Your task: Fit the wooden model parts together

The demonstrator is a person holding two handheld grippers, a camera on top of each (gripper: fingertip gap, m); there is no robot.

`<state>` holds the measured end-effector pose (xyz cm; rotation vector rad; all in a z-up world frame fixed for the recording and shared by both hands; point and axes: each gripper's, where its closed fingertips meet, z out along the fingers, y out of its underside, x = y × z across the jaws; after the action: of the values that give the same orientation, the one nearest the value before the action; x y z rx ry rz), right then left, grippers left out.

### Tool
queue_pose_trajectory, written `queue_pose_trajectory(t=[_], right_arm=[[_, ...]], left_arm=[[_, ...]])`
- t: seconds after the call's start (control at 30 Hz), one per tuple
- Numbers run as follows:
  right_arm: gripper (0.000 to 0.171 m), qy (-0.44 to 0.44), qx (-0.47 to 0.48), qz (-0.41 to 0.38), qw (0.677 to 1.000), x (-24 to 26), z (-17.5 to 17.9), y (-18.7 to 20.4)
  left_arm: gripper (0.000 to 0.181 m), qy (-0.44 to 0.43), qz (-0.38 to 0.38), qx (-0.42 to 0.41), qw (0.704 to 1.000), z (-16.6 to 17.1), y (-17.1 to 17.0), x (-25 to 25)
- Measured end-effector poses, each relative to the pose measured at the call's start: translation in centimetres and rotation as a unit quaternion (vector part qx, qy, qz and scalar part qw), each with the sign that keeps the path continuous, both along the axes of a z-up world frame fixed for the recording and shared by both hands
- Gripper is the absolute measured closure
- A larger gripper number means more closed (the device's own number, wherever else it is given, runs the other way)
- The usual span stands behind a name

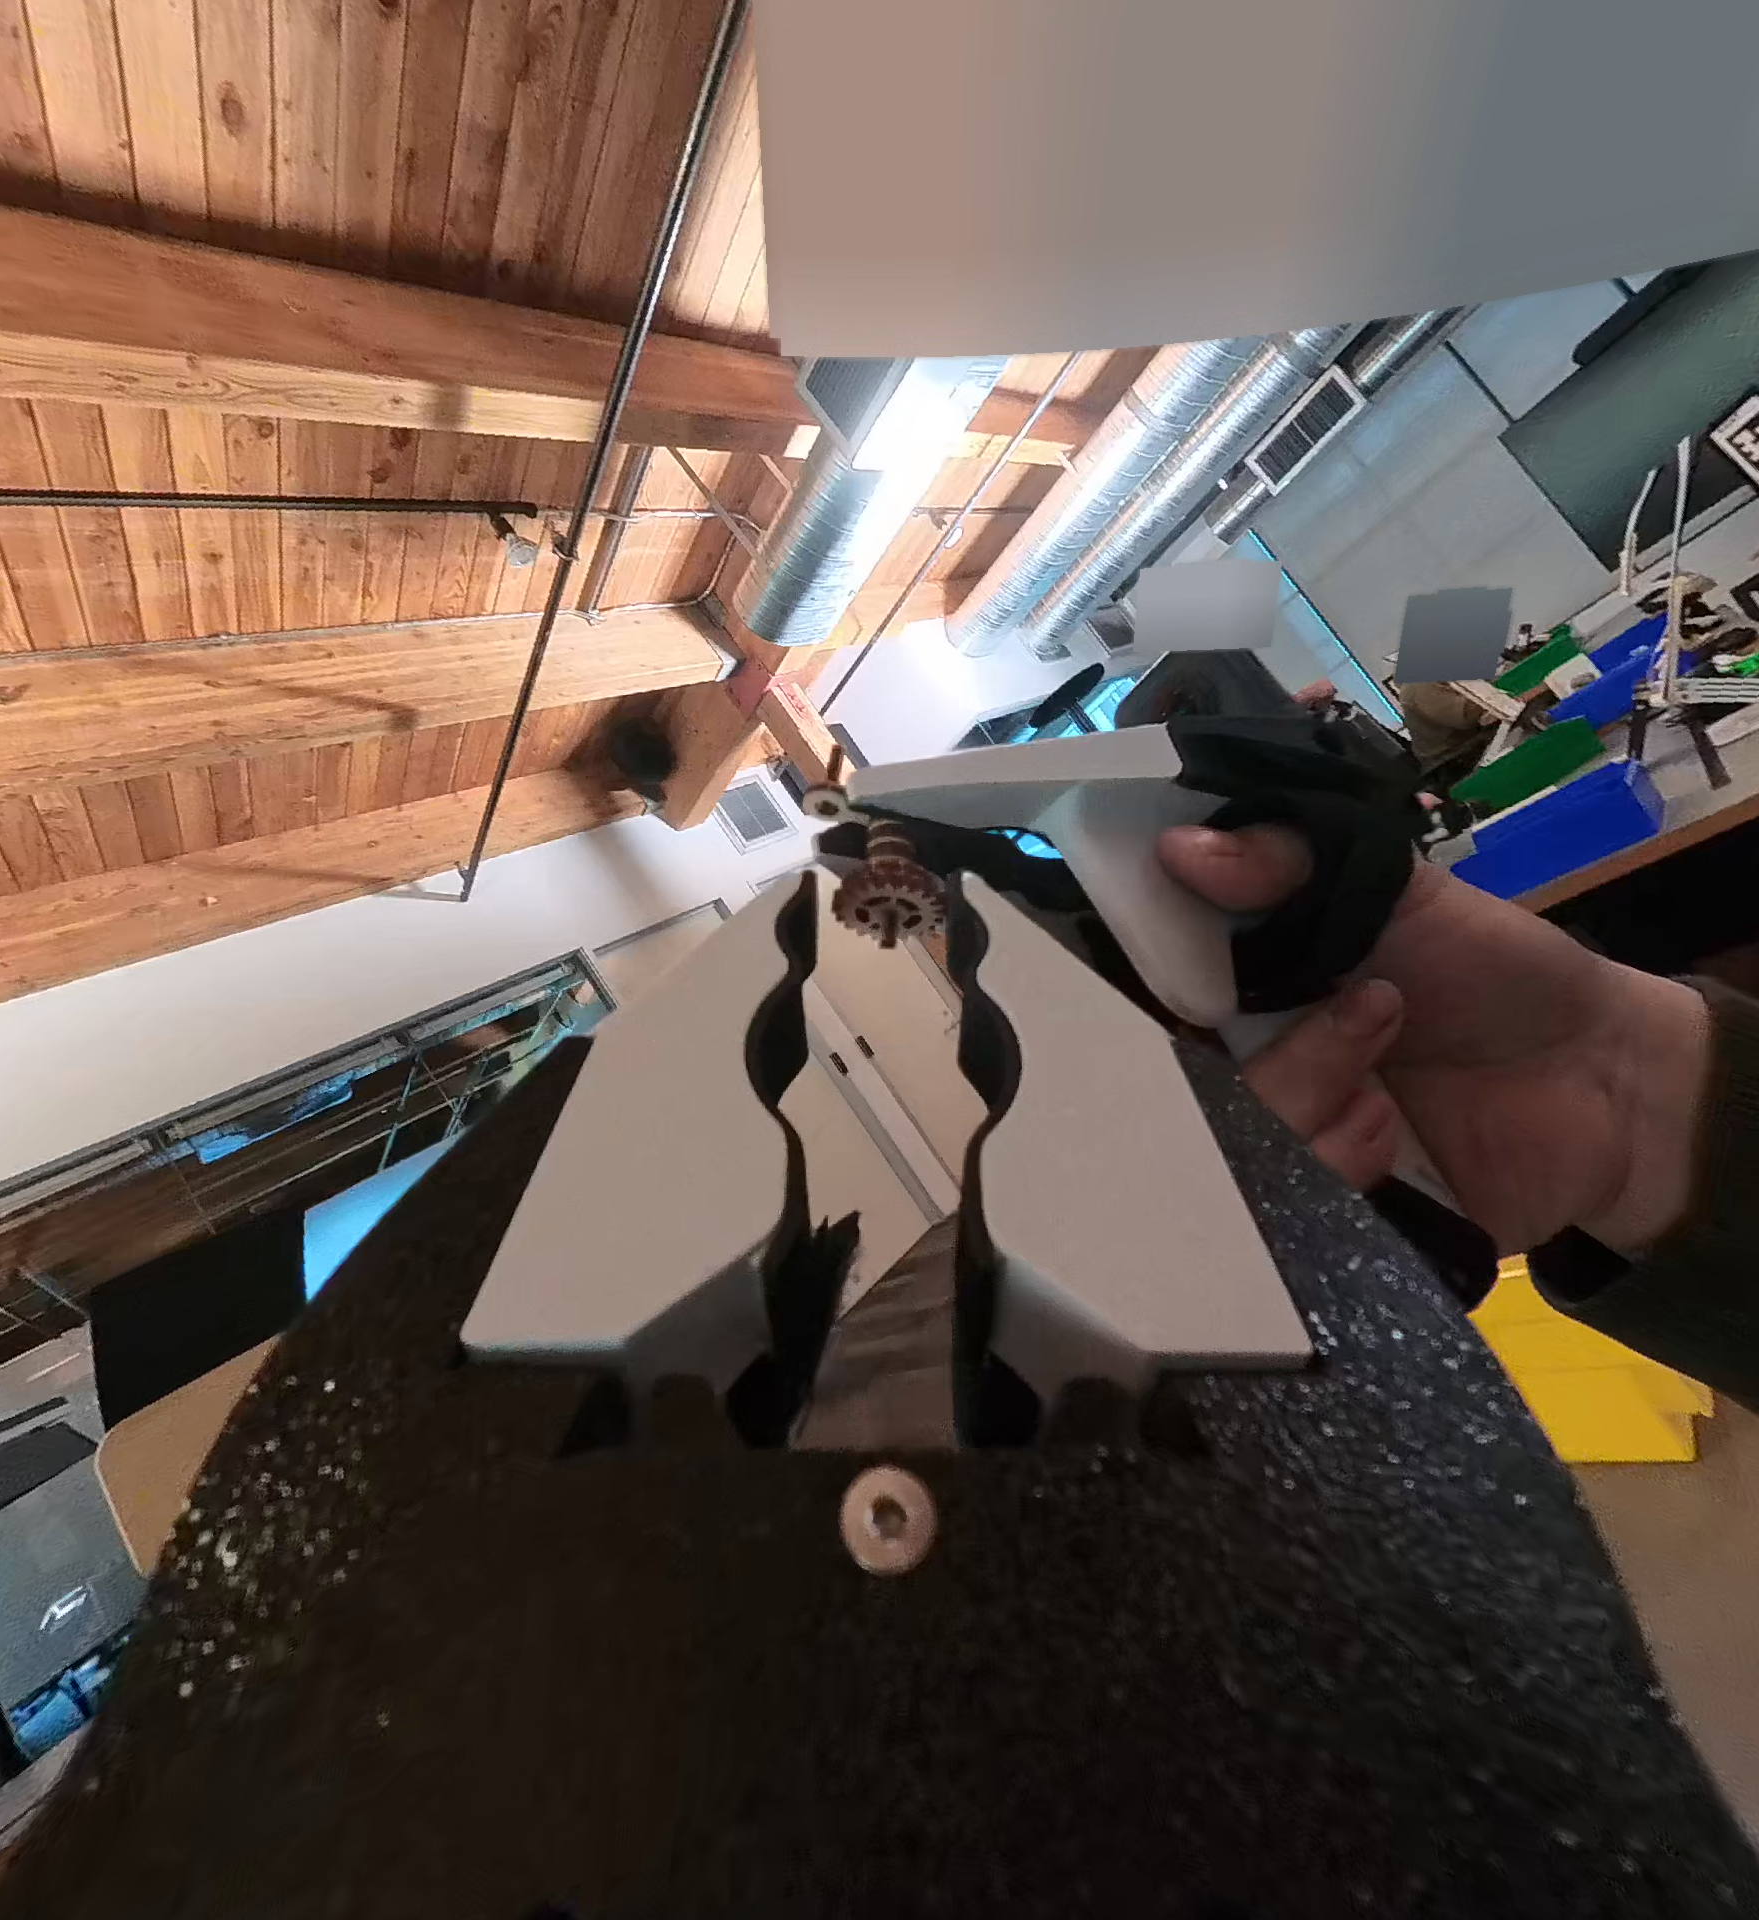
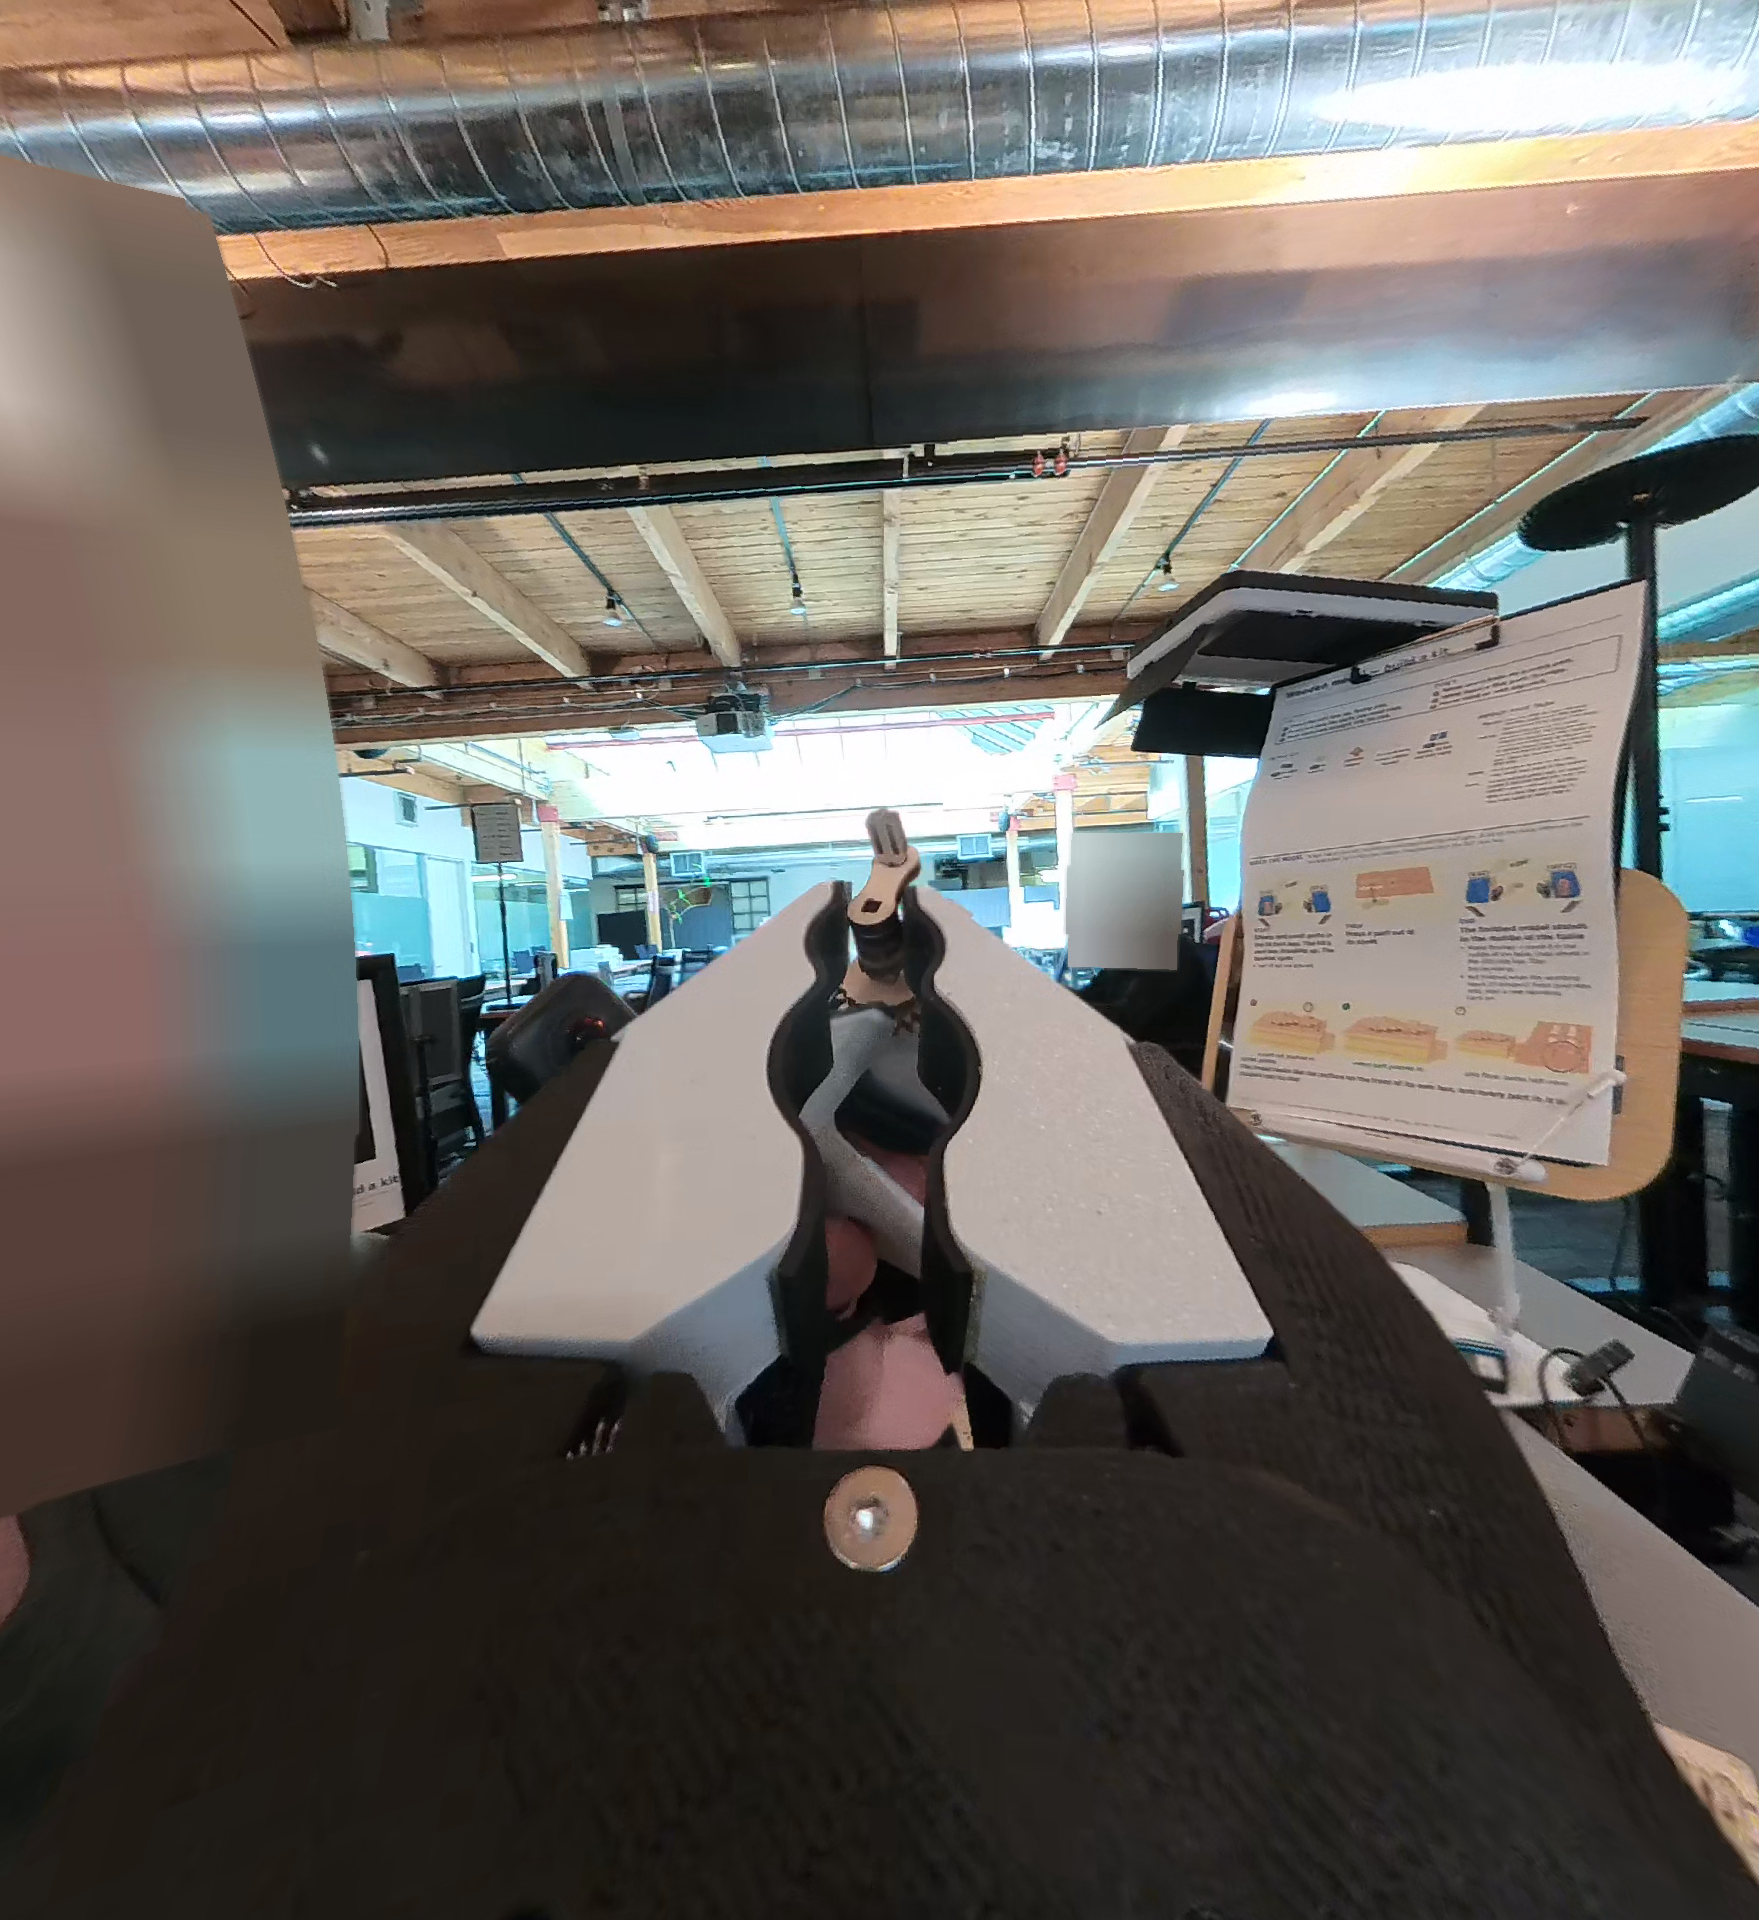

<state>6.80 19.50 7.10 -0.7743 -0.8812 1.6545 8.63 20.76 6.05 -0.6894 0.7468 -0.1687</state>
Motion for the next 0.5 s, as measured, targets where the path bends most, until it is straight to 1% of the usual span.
queue_pose_trajectory(t=[0.03, 0.13, 0.2, 0.27, 0.33, 0.4, 0.5], right_arm=[[0.163, 0.001, -0.001, 0.002, 1.000, 0.0, 0.0, 0.0], [0.163, 0.002, 0.002, 0.002, 1.000, -0.1, 0.0, 0.0], [0.164, 0.003, 0.012, -0.016, 1.000, -0.1, 0.0, 0.1], [0.158, 0.008, 0.022, -0.049, 0.999, -0.1, 0.2, 0.4], [0.152, 0.000, 0.036, -0.070, 0.997, -0.1, 0.1, 0.4], [0.152, -0.016, 0.051, -0.079, 0.995, -0.3, -0.2, 0.2], [0.158, -0.026, 0.056, -0.085, 0.994, -0.6, -0.4, 0.1]], left_arm=[[0.162, -0.001, 0.002, 0.002, 1.000, 0.0, -0.1, -0.1], [0.163, 0.003, 0.007, 0.002, 1.000, 0.0, -0.1, -0.2], [0.163, 0.002, 0.021, 0.005, 1.000, 0.1, 0.0, -0.4], [0.163, -0.008, 0.042, 0.015, 0.999, 0.4, 0.1, -0.9], [0.163, -0.012, 0.047, 0.017, 0.999, 0.5, 0.0, -1.2], [0.163, -0.012, 0.042, 0.014, 0.999, 0.5, 0.0, -1.2], [0.163, -0.011, 0.040, 0.016, 0.999, 0.5, -0.1, -1.1]])
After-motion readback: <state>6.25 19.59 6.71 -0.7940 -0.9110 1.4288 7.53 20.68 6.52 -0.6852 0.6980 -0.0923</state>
